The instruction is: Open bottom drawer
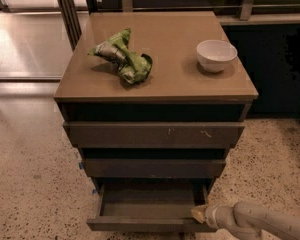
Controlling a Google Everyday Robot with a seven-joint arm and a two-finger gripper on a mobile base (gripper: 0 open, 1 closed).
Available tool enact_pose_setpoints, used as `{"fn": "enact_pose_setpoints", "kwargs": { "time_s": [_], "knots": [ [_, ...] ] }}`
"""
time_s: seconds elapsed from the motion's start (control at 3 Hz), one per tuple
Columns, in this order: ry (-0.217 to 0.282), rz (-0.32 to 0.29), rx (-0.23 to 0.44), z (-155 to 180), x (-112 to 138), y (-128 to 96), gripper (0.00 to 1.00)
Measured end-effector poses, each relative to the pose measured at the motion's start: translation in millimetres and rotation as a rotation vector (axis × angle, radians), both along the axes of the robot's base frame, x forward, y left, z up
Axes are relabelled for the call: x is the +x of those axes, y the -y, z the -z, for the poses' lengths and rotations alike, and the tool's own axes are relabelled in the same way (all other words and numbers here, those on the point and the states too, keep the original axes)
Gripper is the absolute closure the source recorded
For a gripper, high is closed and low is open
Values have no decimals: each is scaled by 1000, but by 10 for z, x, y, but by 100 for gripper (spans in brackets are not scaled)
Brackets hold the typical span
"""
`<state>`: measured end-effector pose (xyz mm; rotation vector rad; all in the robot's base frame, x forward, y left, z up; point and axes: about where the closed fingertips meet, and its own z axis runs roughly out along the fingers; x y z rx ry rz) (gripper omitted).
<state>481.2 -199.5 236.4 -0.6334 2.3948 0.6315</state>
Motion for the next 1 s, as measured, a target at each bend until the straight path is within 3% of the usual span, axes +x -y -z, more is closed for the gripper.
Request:
{"fn": "enact_pose_setpoints", "kwargs": {
  "time_s": [0.33, 0.67, 1.0],
  "knots": [
    [7, 2, 0, -38, 14, -10, 12],
    [6, 1, 0, -38, 14, -11, 0],
    [6, 1, 0, -38, 14, -12, 0]
  ]
}}
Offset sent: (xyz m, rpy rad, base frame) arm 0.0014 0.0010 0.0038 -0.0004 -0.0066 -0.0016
